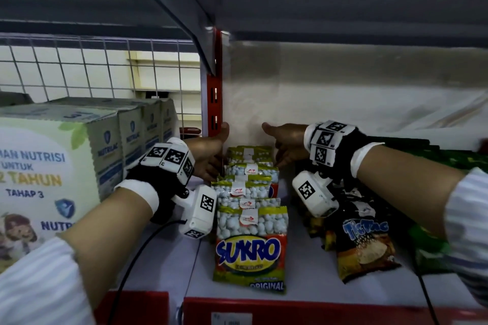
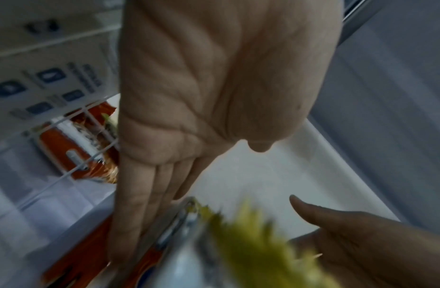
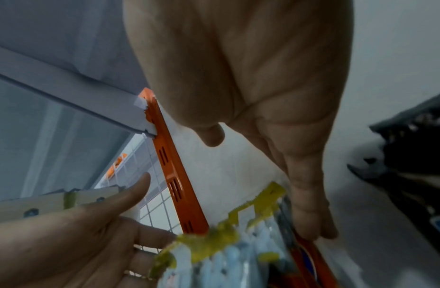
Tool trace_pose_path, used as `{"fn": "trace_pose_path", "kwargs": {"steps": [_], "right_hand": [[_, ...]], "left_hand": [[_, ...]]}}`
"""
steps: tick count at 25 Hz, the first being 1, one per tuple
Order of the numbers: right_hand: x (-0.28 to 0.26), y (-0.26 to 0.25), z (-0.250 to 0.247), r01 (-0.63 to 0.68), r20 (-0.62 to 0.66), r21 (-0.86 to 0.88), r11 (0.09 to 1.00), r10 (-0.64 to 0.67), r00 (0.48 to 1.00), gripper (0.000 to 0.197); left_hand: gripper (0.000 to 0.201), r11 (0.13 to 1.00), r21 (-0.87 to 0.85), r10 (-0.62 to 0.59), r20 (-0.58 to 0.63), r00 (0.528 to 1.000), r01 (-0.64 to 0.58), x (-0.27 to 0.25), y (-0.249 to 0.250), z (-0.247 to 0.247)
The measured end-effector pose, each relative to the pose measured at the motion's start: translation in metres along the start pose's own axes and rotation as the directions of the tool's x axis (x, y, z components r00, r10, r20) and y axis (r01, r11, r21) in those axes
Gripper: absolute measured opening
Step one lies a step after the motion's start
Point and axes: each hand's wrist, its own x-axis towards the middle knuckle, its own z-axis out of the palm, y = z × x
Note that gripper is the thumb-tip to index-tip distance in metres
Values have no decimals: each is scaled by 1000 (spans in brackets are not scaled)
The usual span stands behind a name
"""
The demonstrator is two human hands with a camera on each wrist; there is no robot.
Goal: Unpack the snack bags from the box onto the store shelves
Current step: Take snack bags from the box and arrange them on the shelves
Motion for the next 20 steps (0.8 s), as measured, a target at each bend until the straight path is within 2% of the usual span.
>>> {"fn": "trace_pose_path", "kwargs": {"steps": [2,4,7,9,10,12,13,14,16,20], "right_hand": [[-15,-4,-7,14,-22,-31,999,-15,1000,73],[-36,-8,-13,10,-29,-112,994,-14,999,69],[-71,-5,-18,31,43,-359,933,-17,999,64],[-93,5,-16,85,188,-475,876,6,982,65],[-102,13,-12,111,265,-511,852,34,964,56],[-117,32,-2,136,374,-500,855,72,925,16],[-117,41,3,157,409,-471,868,57,911,9],[-117,49,7,190,427,-446,875,21,904,16],[-111,59,16,240,356,-454,858,-73,932,26],[-109,73,22,216,300,-320,923,-118,947,25]], "left_hand": [[96,995,104,16,-117,993,-3,-13,6,0],[94,954,299,90,-222,971,-20,-33,11,7],[91,840,542,190,-249,950,-26,-62,4,13],[94,857,514,158,-188,969,-40,-74,-10,14],[93,888,457,131,-149,980,-49,-80,-19,16],[85,939,338,89,-50,995,-67,-87,-32,23],[79,961,265,88,-6,996,-83,-87,-36,27],[74,974,203,99,18,995,-101,-89,-38,32],[68,982,145,122,14,992,-123,-88,-41,38],[71,974,178,139,12,990,-139,-91,-53,33]]}}
